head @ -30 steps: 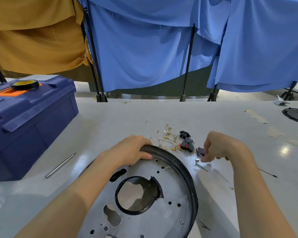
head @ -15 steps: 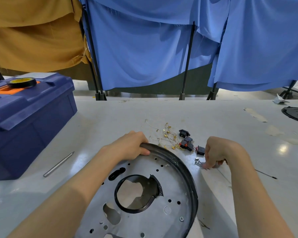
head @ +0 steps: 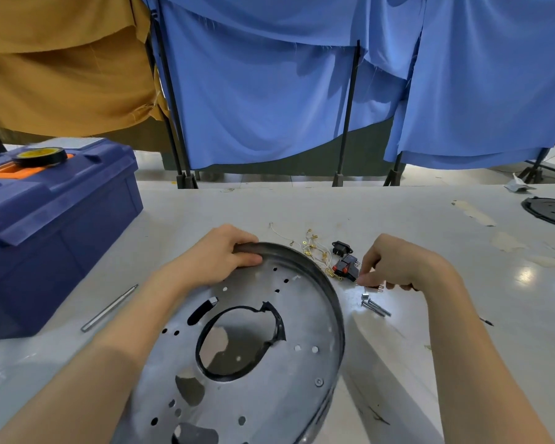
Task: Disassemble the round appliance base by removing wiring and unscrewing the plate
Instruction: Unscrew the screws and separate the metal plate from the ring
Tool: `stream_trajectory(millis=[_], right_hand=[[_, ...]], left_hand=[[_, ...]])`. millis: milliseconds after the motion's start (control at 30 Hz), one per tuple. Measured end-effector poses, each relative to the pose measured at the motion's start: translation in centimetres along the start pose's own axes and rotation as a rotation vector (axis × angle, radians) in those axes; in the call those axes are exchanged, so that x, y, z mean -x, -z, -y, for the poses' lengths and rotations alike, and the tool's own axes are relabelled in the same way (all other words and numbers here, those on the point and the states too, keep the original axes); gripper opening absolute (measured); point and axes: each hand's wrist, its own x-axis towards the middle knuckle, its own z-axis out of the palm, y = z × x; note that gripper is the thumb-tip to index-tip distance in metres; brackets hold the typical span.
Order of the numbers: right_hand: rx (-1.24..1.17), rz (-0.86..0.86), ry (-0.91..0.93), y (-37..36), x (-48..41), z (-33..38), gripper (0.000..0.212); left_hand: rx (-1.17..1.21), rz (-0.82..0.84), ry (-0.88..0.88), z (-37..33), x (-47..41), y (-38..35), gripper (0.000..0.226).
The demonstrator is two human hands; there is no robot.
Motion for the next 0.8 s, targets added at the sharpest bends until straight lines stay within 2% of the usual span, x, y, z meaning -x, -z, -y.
stream_trajectory(millis=[67, 200, 333, 467, 667, 800], right_hand=[[-0.072, 0.014, 0.059, -0.4, -0.2, 0.4, 0.008], [-0.174, 0.038, 0.172, -1.5, -0.9, 1.4, 0.021], [-0.166, 0.097, 0.249, -3.0, -1.6, 2.8, 0.026], [-0.206, 0.105, 0.228, -4.3, -2.3, 3.7, 0.041], [-0.212, 0.113, 0.236, -5.3, -2.6, 4.0, 0.021], [-0.247, 0.126, 0.238, -5.7, -2.5, 4.3, 0.018]], left_hand=[[0.106, -0.022, -0.006, 0.2, 0.6, 0.5, 0.019], [0.303, -0.094, 0.022, 1.0, 1.3, 1.3, 0.011], [0.478, -0.153, 0.071, 1.7, 1.8, 1.6, 0.013], [0.571, -0.204, 0.111, 2.0, 2.1, 1.9, 0.021], [0.673, -0.254, 0.150, 2.2, 2.6, 2.2, 0.023], [0.682, -0.284, 0.155, 2.3, 2.6, 2.1, 0.025]])
